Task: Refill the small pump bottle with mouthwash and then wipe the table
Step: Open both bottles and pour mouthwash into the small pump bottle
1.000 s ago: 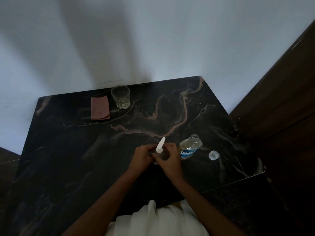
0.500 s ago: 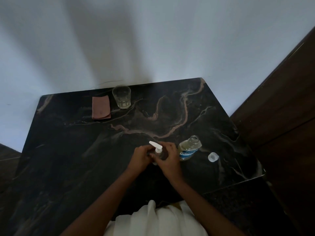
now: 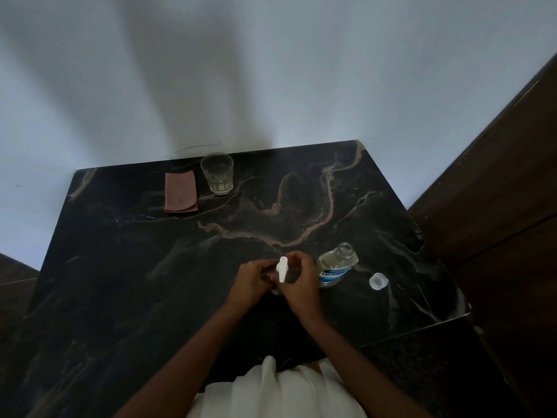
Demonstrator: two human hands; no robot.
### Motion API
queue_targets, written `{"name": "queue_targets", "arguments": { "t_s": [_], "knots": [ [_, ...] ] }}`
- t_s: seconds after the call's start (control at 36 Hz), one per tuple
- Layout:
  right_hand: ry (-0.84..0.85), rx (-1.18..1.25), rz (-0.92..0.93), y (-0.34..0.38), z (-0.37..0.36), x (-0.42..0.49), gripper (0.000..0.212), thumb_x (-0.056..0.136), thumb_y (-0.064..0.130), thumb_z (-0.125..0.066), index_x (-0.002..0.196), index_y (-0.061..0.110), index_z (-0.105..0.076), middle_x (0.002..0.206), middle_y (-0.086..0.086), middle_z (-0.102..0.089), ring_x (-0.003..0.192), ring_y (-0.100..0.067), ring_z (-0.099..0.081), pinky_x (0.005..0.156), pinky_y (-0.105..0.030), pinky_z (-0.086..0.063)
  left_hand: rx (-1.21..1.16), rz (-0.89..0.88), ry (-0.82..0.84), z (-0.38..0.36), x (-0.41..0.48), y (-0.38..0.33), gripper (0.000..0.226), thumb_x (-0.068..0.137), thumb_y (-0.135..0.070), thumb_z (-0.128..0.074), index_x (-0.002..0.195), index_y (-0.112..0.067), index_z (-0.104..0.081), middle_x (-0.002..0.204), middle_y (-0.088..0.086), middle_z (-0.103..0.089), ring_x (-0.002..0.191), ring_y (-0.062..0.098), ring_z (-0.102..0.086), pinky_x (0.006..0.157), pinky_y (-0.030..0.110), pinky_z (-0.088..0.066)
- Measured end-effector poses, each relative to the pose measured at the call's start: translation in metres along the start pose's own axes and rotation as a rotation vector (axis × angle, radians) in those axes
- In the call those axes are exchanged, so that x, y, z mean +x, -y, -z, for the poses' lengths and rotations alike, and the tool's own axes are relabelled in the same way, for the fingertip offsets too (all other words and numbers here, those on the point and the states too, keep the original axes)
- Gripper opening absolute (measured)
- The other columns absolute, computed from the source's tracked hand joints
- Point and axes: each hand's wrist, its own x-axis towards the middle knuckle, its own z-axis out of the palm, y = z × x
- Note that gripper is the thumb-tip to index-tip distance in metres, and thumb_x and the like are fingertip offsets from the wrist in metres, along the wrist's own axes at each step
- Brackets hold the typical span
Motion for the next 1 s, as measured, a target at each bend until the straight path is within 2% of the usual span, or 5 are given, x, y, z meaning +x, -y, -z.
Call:
{"name": "queue_targets", "arguments": {
  "t_s": [0.11,0.36,0.64,0.86,1.0],
  "knots": [
    [-0.012,0.028,-0.018,0.002,0.002,0.001,0.038,0.075,0.007,-0.069,0.087,0.037,-0.048,0.097,0.003,-0.059,0.092,-0.006,-0.057,0.082,-0.027,-0.051,-0.015,0.01,-0.002,-0.001,0.001,0.004,0.037,0.077,0.003,-0.062,0.111,-0.009,-0.063,0.106,0.005,-0.069,0.091,0.005,-0.064,0.08,0.008,-0.049],
    [0.008,0.078,-0.009,-0.003,0.001,-0.004,0.059,0.069,-0.008,-0.064,0.106,0.033,-0.044,0.107,0.004,-0.057,0.103,-0.004,-0.054,0.083,-0.005,-0.042,-0.054,-0.001,-0.011,-0.002,0.001,0.002,0.038,0.074,0.002,-0.066,0.112,-0.006,-0.063,0.107,0.008,-0.068,0.096,0.008,-0.063,0.086,0.013,-0.049],
    [-0.057,-0.055,-0.007,0.003,0.004,-0.001,0.027,0.075,0.013,-0.071,0.099,0.013,-0.058,0.096,-0.005,-0.063,0.09,-0.014,-0.059,0.074,-0.012,-0.044,-0.044,-0.004,-0.009,-0.001,0.001,0.001,0.038,0.076,0.004,-0.063,0.112,-0.006,-0.062,0.104,0.001,-0.067,0.093,0.004,-0.061,0.077,0.0,-0.042],
    [-0.086,-0.133,0.102,0.022,0.018,-0.002,0.027,0.075,0.012,-0.07,0.1,0.014,-0.062,0.097,-0.001,-0.064,0.092,-0.012,-0.059,0.082,-0.024,-0.048,-0.071,0.014,0.001,-0.001,0.0,0.001,0.036,0.076,-0.004,-0.067,0.112,-0.008,-0.062,0.102,-0.002,-0.065,0.08,-0.013,-0.061,0.074,0.003,-0.045],
    [-0.119,-0.099,0.098,0.035,0.031,-0.001,0.026,0.074,0.012,-0.072,0.097,0.018,-0.063,0.088,0.006,-0.063,0.083,-0.001,-0.059,0.074,-0.011,-0.047,-0.043,0.03,0.0,0.0,0.0,0.002,0.041,0.073,-0.006,-0.071,0.113,-0.01,-0.062,0.11,0.004,-0.067,0.097,0.004,-0.062,0.09,0.018,-0.049]
  ]
}}
